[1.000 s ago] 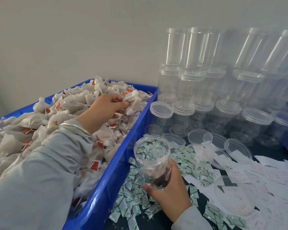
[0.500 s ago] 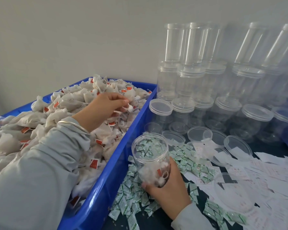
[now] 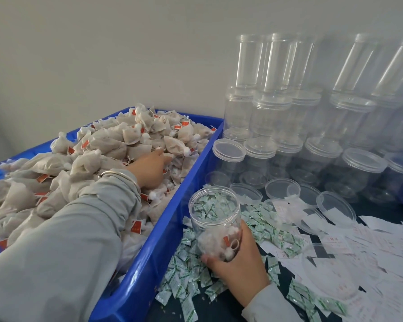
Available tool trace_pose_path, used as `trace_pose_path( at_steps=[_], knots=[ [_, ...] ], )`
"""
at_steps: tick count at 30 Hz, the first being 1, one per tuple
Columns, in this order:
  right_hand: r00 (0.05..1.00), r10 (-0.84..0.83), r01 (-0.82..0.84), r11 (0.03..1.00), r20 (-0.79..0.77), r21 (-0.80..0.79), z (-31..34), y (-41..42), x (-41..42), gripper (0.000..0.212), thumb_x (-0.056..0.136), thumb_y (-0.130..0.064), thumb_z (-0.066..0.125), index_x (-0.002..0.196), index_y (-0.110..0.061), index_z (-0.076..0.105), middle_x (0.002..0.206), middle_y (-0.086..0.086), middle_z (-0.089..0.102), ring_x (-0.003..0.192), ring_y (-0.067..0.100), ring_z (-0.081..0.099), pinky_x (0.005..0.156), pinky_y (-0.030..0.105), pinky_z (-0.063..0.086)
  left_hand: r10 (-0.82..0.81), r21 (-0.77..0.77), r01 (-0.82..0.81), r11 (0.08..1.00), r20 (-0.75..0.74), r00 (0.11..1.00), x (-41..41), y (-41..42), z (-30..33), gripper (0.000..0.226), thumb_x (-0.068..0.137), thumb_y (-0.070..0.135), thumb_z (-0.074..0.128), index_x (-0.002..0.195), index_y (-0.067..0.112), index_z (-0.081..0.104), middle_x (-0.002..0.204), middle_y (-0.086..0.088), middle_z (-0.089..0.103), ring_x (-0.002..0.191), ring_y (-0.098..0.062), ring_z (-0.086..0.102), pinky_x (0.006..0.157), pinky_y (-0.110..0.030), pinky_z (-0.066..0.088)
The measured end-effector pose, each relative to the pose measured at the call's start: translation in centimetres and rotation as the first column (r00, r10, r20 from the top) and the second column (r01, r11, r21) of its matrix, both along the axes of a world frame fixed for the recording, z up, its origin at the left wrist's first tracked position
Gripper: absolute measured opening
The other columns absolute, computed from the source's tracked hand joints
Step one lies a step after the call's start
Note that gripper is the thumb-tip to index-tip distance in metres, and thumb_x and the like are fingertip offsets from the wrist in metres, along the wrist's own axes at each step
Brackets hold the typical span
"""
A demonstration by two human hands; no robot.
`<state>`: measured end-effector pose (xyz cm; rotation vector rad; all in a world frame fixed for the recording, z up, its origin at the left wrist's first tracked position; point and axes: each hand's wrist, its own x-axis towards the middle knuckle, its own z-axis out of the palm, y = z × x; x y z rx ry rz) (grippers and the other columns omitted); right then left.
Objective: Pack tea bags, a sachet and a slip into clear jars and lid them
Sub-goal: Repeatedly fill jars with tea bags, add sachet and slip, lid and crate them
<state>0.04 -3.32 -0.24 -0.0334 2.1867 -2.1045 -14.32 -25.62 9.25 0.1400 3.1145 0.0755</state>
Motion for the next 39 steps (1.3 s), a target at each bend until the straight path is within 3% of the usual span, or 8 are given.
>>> trace_pose_path(
  at_steps=[9,17,19,21,24,28,34,39],
  knots=[
    [0.999,0.000,0.002,0.998,-0.040,0.055,-0.5,0.0,-0.1,0.105,0.060,-0.002,0.087,0.145,-0.021,0.027,0.135,0.000,0.047,0.102,-0.011,0.052,0.068,-0.001,0.042,0.026,0.020,-0.027,0.999,0.031,0.999,-0.1,-0.1,-0.5,0.070,0.091,0.012,0.049,0.152,0.021,0.015,0.144,-0.015,0.042,0.125,-0.030,0.046,0.099,-0.038,0.042],
    [0.999,0.005,0.000,0.994,-0.046,0.105,-0.5,0.1,-0.1,0.106,0.059,-0.007,0.088,0.144,-0.021,0.027,0.134,-0.001,0.047,0.107,-0.005,0.052,0.073,0.000,0.044,0.136,0.016,-0.136,0.991,-0.067,0.988,0.1,0.0,0.0,0.034,0.093,0.020,0.048,0.126,0.012,0.051,0.126,-0.017,0.049,0.115,-0.028,0.048,0.090,-0.033,0.039],
    [0.999,0.001,0.001,0.997,-0.033,0.082,-0.4,0.1,-0.2,0.104,0.060,-0.001,0.086,0.144,-0.019,0.028,0.134,0.002,0.047,0.100,-0.009,0.053,0.067,0.000,0.044,0.146,0.130,-0.124,0.984,-0.177,0.973,0.1,0.1,0.3,0.016,0.092,0.021,0.050,0.101,0.012,0.059,0.108,-0.013,0.060,0.100,-0.026,0.053,0.075,-0.026,0.041],
    [0.999,-0.005,0.007,0.998,-0.033,0.064,-0.2,0.0,-0.2,0.104,0.061,0.003,0.085,0.144,-0.020,0.027,0.134,0.001,0.047,0.093,-0.015,0.051,0.064,-0.002,0.041,0.234,0.413,-0.136,0.901,-0.196,0.952,0.2,0.1,0.9,0.013,0.087,0.020,0.058,0.076,0.014,0.054,0.079,-0.005,0.060,0.072,-0.020,0.054,0.053,-0.021,0.036],
    [0.999,-0.014,0.016,0.999,-0.035,0.046,-0.2,0.0,-0.1,0.107,0.061,0.003,0.085,0.145,-0.023,0.022,0.134,-0.001,0.045,0.093,-0.017,0.049,0.063,-0.003,0.040,0.260,0.802,-0.086,0.592,-0.090,0.961,0.8,0.6,2.2,0.021,0.084,0.029,0.069,0.075,0.012,0.058,0.056,0.004,0.057,0.050,-0.010,0.048,0.045,-0.018,0.036],
    [1.000,0.017,-0.016,0.999,-0.021,0.043,-0.5,0.0,-0.2,0.106,0.061,0.006,0.083,0.145,-0.021,0.025,0.137,0.002,0.045,0.105,-0.005,0.052,0.068,0.000,0.044,0.084,0.975,0.002,0.223,-0.022,0.996,2.4,2.4,3.8,0.008,0.087,0.022,0.066,0.086,0.014,0.067,0.072,0.003,0.069,0.058,-0.007,0.059,0.055,-0.019,0.049],
    [0.999,-0.004,0.007,0.996,-0.033,0.089,-0.8,0.0,-0.3,0.111,0.059,-0.007,0.088,0.146,-0.026,0.021,0.137,-0.003,0.046,0.120,0.007,0.050,0.086,0.004,0.044,-0.316,0.996,0.013,0.093,0.017,0.949,4.6,4.2,4.7,0.010,0.076,0.011,0.063,0.073,0.017,0.070,0.071,0.002,0.068,0.064,-0.009,0.061,0.058,-0.020,0.051],
    [0.999,0.004,0.002,0.993,-0.048,0.117,-0.7,0.1,-0.2,0.101,0.056,-0.008,0.089,0.139,-0.023,0.033,0.127,-0.004,0.056,0.112,0.005,0.058,0.096,0.027,0.050,-0.434,0.997,-0.005,0.078,0.038,0.900,5.2,4.3,4.7,0.008,0.076,0.013,0.064,0.078,0.014,0.072,0.069,-0.001,0.067,0.059,-0.010,0.058,0.057,-0.019,0.050]
  ],
)
